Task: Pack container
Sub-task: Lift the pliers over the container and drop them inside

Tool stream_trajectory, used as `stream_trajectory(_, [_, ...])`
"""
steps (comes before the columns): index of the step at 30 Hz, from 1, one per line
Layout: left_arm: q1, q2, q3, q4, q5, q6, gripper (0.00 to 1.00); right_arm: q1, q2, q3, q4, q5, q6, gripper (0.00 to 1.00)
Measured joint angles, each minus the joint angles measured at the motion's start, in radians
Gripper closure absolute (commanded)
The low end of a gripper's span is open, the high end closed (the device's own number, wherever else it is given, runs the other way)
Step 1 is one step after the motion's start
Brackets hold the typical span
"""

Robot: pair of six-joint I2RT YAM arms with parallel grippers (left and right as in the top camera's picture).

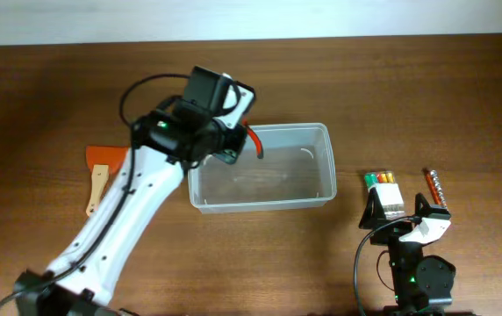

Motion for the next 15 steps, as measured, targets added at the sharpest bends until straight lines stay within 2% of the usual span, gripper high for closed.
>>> stream_trajectory(15, [-0.026, 0.232, -0.023, -0.002, 0.002, -0.030, 0.98, 0.000, 0.000, 0.000, 0.000, 0.000, 0.000, 0.01])
